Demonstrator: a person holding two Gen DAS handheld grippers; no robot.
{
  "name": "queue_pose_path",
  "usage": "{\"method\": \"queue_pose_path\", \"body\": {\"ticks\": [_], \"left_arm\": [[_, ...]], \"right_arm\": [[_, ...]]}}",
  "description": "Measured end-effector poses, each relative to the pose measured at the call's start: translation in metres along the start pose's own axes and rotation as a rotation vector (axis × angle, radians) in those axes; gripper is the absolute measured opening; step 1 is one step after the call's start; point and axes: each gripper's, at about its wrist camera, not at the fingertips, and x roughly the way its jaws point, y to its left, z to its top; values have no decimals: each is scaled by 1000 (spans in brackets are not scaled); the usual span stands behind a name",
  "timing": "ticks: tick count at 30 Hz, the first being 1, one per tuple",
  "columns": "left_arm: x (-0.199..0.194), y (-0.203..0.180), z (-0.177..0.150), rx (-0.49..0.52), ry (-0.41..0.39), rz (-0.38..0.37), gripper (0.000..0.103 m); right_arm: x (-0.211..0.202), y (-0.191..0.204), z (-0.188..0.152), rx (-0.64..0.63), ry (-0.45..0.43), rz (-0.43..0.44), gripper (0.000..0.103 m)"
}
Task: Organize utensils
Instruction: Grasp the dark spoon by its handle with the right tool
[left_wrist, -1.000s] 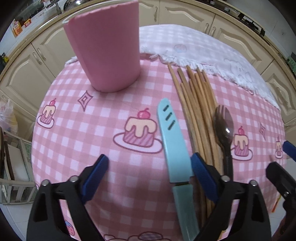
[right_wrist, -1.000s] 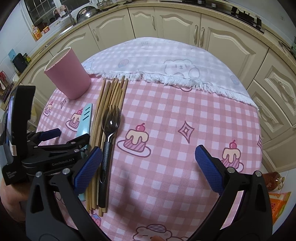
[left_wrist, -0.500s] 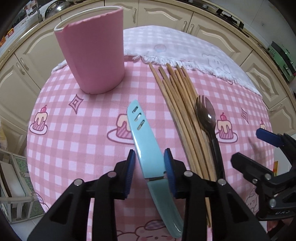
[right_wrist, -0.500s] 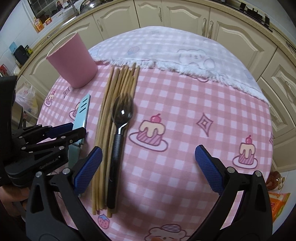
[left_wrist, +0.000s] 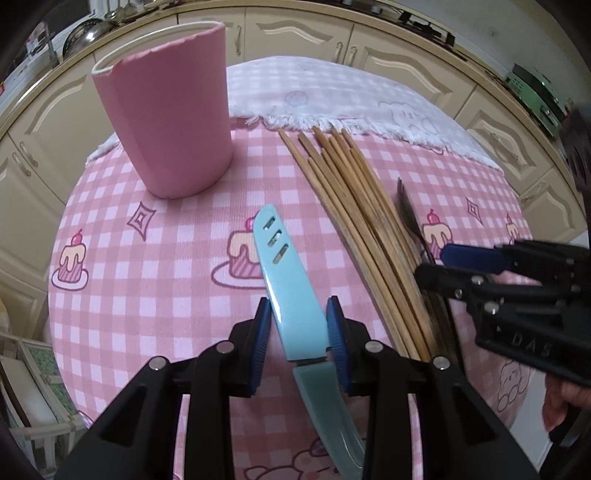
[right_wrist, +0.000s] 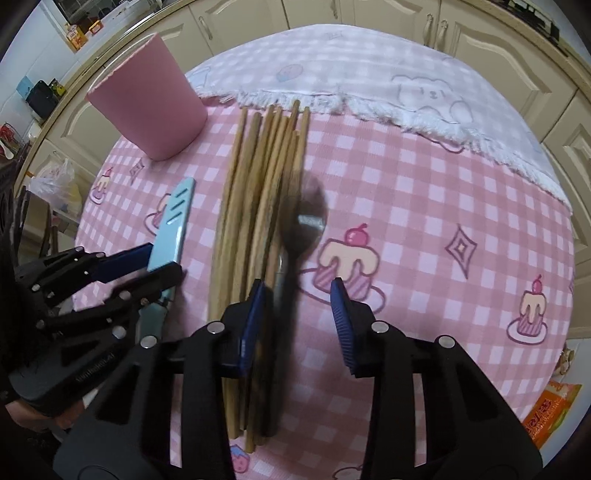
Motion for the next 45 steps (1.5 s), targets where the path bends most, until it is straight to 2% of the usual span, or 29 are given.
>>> {"method": "queue_pose_path", "body": {"ticks": [7,12,16,20,23,25,27,28,29,31,33,36,37,39,40,41,45], "left_arm": [[5,-9,4,28,4,19,31],[4,-4,3,20,11,1,31],[3,-7,3,34,11,21,31],[4,-8,4,38,16,24,31],[5,-11,5,49,13,31,30],[5,-10,5,46,7,19,29],[4,-3,3,22,2,-14,28],[3,0,2,11,-1,-26,25],[-2,4,0,4,-22,-30,15],[-10,8,-2,-4,-47,-57,10],[-11,11,-3,-2,-49,-50,10],[-7,12,-4,-4,-35,-31,11],[-7,14,-3,-12,-26,-25,12],[-4,16,-2,-32,-5,-24,38],[-3,16,-2,-34,-1,-15,59],[-2,15,-1,-37,2,2,65],[5,7,2,0,14,40,65]], "right_arm": [[2,-5,7,1,17,4,31],[-2,-19,6,37,13,17,30],[2,-13,8,2,30,-22,30],[6,-5,11,-31,40,-109,15],[9,2,12,-60,48,-141,14],[9,5,12,-66,39,-133,12],[6,0,9,-39,13,-69,12],[5,-2,7,-23,4,-44,12],[2,-4,3,-20,-17,-29,12],[-3,-9,-3,-6,-39,-7,12],[-10,-12,-6,-2,-73,17,12],[-12,-16,-7,7,-74,20,12],[-12,-16,-8,5,-68,18,12],[-8,-14,-6,-5,-54,15,12],[-7,-15,-7,-13,-41,9,12],[-2,-10,-8,-24,-29,2,12],[1,-9,-4,-23,-5,-18,13]]}}
